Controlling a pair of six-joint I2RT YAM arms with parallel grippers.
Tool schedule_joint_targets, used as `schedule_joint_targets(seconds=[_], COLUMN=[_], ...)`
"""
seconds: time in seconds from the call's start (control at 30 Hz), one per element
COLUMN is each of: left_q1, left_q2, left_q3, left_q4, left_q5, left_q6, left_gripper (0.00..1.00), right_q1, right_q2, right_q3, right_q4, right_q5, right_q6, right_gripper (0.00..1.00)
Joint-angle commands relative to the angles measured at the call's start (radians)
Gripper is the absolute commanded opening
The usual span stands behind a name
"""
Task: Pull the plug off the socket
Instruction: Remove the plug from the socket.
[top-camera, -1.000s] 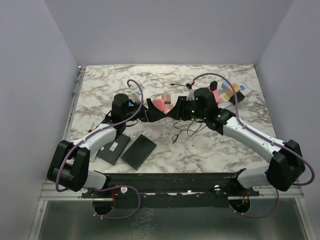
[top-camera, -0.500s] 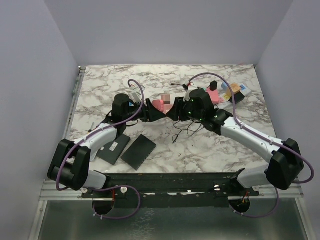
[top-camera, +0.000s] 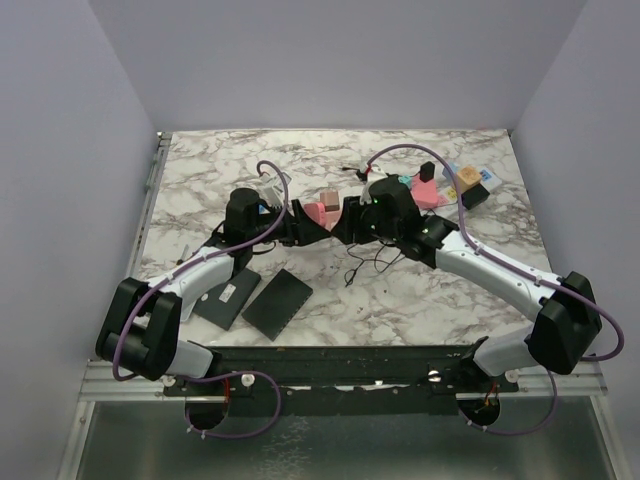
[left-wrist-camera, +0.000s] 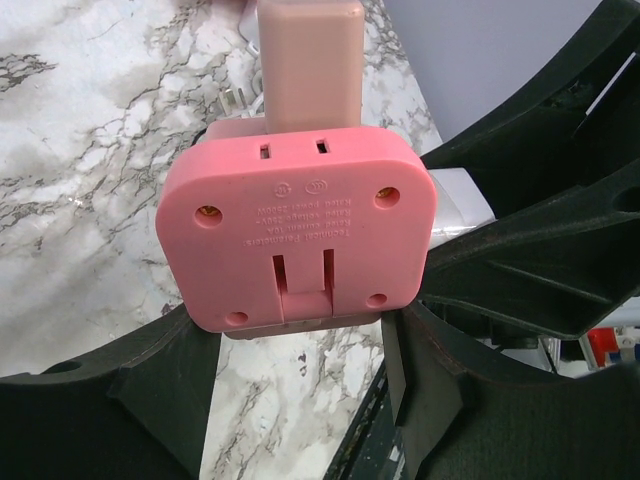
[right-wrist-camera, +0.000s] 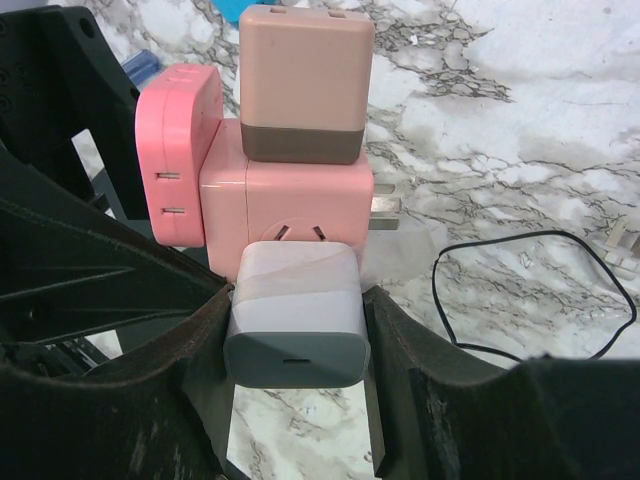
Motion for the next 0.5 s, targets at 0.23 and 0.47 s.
schedule_joint_targets(seconds=[0.23, 0.47], left_q1=[-0.005, -0.006], left_q2=[0.004, -0.009], left_q3=[0.015, 0.016], left_q4=[-0.120, -0.145], left_q5=[-0.139, -0.159], left_q6=[0.077, 0.089], left_gripper=[0.00, 0.00], right_q1=[-0.015, -0.031], right_q2=[-0.043, -0.044], right_q3=[0.032, 0.040], right_q4=[0.076, 0.072], right_q5=[-0.339, -0.405], right_q6=[-0.057, -0.053], right_gripper=[0.00, 0.00])
